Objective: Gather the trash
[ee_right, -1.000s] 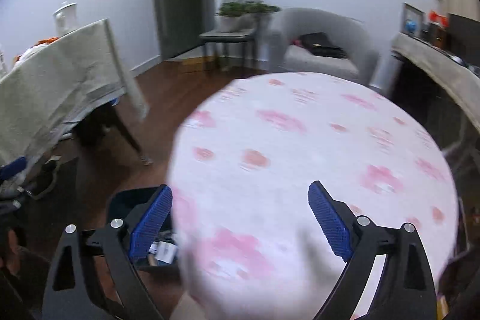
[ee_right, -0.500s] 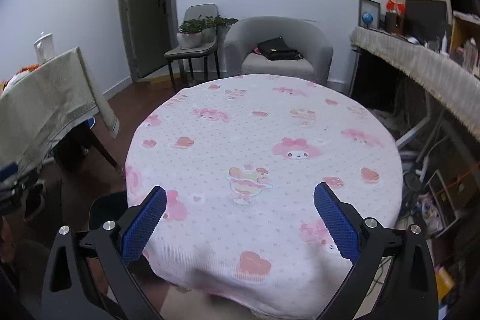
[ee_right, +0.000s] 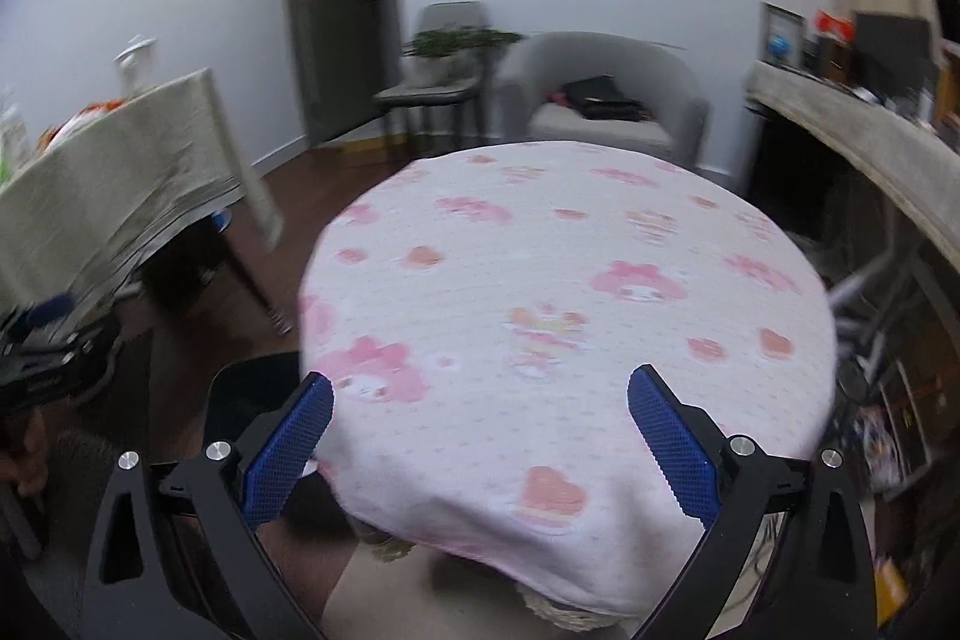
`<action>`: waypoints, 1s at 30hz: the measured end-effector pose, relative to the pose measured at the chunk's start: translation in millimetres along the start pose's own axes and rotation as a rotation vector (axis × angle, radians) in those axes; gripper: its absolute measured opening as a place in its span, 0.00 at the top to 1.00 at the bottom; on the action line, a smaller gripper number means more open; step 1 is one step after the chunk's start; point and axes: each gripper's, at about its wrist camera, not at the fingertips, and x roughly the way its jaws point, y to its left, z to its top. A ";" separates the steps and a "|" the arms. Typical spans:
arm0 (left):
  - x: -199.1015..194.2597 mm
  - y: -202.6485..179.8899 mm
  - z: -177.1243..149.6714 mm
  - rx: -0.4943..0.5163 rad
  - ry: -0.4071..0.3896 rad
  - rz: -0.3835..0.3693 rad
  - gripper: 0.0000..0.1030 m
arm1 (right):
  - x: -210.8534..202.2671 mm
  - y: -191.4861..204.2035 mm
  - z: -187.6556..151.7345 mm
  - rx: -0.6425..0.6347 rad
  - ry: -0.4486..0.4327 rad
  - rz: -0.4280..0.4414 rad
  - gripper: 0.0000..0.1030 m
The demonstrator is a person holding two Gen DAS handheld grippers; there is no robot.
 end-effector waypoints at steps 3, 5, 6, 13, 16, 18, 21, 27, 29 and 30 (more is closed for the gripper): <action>2.7 0.3 -1.4 -0.009 0.020 -0.013 0.04 | 1.6 14.3 -0.1 -0.060 0.002 0.027 0.03; 4.9 0.5 -2.2 -0.013 0.031 -0.009 0.04 | 3.1 18.6 0.2 -0.073 0.004 0.044 0.03; 4.9 1.0 -2.6 -0.016 0.033 -0.008 0.04 | 3.3 19.0 0.5 -0.072 0.004 0.047 0.03; 6.1 6.1 -4.2 -0.042 0.043 -0.012 0.04 | 3.1 17.5 1.1 -0.045 0.003 0.057 0.03; 6.4 5.4 -4.1 -0.036 0.042 -0.013 0.04 | 4.1 18.4 0.9 -0.048 0.005 0.056 0.03; 6.3 5.8 -4.0 -0.036 0.042 -0.014 0.04 | 4.6 18.5 0.8 -0.049 0.005 0.056 0.03; 6.3 6.0 -3.8 -0.036 0.042 -0.014 0.04 | 4.7 18.8 0.8 -0.048 0.006 0.056 0.03; 6.4 6.2 -3.8 -0.036 0.042 -0.012 0.04 | 4.8 18.6 0.8 -0.047 0.006 0.057 0.03; 6.2 6.3 -3.9 -0.034 0.041 -0.012 0.04 | 4.7 18.3 0.9 -0.048 0.005 0.057 0.03; 6.1 6.2 -4.0 -0.035 0.041 -0.011 0.04 | 5.1 18.9 0.9 -0.047 0.006 0.057 0.03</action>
